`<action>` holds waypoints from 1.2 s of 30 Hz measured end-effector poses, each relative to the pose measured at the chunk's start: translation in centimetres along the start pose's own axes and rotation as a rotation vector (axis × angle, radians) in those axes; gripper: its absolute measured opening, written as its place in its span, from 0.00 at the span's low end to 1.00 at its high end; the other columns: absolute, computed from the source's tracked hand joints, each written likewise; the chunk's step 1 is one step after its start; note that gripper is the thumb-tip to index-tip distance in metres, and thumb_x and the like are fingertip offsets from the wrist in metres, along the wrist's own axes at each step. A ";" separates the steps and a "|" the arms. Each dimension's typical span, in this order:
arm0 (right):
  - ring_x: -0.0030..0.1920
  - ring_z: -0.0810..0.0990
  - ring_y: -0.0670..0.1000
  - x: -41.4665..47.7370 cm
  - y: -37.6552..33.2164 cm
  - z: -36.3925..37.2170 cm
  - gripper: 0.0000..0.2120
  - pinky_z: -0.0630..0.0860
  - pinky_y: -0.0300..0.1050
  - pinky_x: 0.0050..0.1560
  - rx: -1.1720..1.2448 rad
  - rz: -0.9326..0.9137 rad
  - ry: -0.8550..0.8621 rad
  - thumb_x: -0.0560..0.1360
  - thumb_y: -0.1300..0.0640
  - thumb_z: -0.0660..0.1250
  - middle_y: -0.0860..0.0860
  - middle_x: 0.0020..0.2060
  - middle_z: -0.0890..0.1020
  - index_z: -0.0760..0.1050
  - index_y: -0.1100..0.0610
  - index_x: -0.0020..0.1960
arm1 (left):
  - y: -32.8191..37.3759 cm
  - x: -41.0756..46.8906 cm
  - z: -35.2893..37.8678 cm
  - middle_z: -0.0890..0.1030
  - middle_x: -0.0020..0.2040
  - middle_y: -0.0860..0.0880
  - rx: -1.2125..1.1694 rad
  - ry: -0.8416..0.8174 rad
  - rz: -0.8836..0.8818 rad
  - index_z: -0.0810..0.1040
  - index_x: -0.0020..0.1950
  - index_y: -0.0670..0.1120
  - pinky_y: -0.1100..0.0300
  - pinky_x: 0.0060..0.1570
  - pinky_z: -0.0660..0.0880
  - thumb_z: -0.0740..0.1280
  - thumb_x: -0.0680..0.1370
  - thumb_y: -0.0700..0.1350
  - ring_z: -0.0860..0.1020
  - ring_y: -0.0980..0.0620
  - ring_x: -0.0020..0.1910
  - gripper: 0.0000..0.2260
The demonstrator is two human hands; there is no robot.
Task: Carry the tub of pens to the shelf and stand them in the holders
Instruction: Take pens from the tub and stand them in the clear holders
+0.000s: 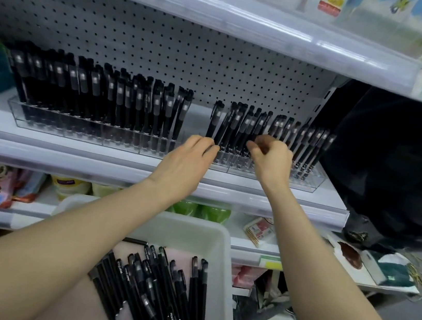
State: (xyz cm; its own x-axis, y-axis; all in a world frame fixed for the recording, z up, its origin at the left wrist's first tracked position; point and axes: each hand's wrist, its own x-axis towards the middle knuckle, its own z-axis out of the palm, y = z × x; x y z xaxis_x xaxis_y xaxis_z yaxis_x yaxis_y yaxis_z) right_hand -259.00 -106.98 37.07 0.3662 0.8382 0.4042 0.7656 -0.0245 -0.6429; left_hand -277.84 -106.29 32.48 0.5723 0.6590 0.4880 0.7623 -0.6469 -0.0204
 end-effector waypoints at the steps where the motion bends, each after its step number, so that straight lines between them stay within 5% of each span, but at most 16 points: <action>1: 0.41 0.80 0.53 -0.1 0.1 0.1 0.13 0.76 0.45 0.47 -0.008 0.000 0.003 0.79 0.54 0.67 0.52 0.39 0.81 0.80 0.61 0.58 | 0.0 0.0 0.0 0.72 0.65 0.42 -0.007 -0.002 -0.001 0.70 0.70 0.37 0.52 0.61 0.74 0.71 0.67 0.28 0.69 0.42 0.64 0.31; 9: 0.40 0.78 0.52 -0.5 -0.1 0.2 0.12 0.76 0.46 0.46 -0.002 0.009 0.027 0.78 0.56 0.68 0.53 0.40 0.82 0.80 0.62 0.58 | -0.5 -0.7 0.2 0.70 0.68 0.42 -0.035 0.020 0.026 0.68 0.72 0.37 0.53 0.59 0.76 0.73 0.68 0.30 0.67 0.43 0.67 0.32; 12: 0.46 0.80 0.51 -1.1 -0.2 0.0 0.13 0.77 0.45 0.53 0.011 0.005 0.055 0.78 0.58 0.68 0.52 0.44 0.83 0.80 0.62 0.60 | -0.7 -2.4 -0.6 0.70 0.69 0.43 -0.078 0.045 0.016 0.69 0.71 0.39 0.55 0.54 0.77 0.72 0.68 0.29 0.67 0.44 0.68 0.33; 20: 0.45 0.79 0.45 -7.6 -1.5 1.4 0.07 0.77 0.37 0.49 0.162 -0.027 0.142 0.77 0.60 0.69 0.47 0.45 0.81 0.79 0.56 0.54 | -3.1 -10.9 -0.8 0.76 0.62 0.43 -0.131 0.060 -0.013 0.76 0.66 0.40 0.49 0.50 0.79 0.70 0.74 0.34 0.74 0.43 0.59 0.20; 28: 0.38 0.78 0.45 -17.0 0.3 6.9 0.02 0.70 0.28 0.40 0.072 0.037 -0.169 0.74 0.60 0.71 0.47 0.38 0.83 0.81 0.55 0.46 | -4.5 -17.2 2.7 0.76 0.63 0.39 -0.095 -0.014 -0.087 0.75 0.67 0.38 0.44 0.61 0.74 0.71 0.71 0.32 0.73 0.38 0.62 0.25; 36: 0.42 0.79 0.49 -20.7 2.1 9.6 0.07 0.72 0.40 0.44 -0.217 0.198 -0.661 0.71 0.50 0.75 0.49 0.38 0.82 0.78 0.50 0.40 | -4.3 -17.7 3.8 0.74 0.64 0.39 -0.029 -0.048 -0.119 0.71 0.70 0.38 0.43 0.69 0.65 0.71 0.70 0.35 0.70 0.39 0.63 0.28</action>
State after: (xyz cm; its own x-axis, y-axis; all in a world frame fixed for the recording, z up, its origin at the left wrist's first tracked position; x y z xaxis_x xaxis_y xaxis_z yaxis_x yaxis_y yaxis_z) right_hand -270.09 -119.17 21.13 0.1654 0.9594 -0.2287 0.8309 -0.2604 -0.4917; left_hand -290.06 -113.68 20.59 0.4930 0.7489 0.4428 0.8169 -0.5736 0.0606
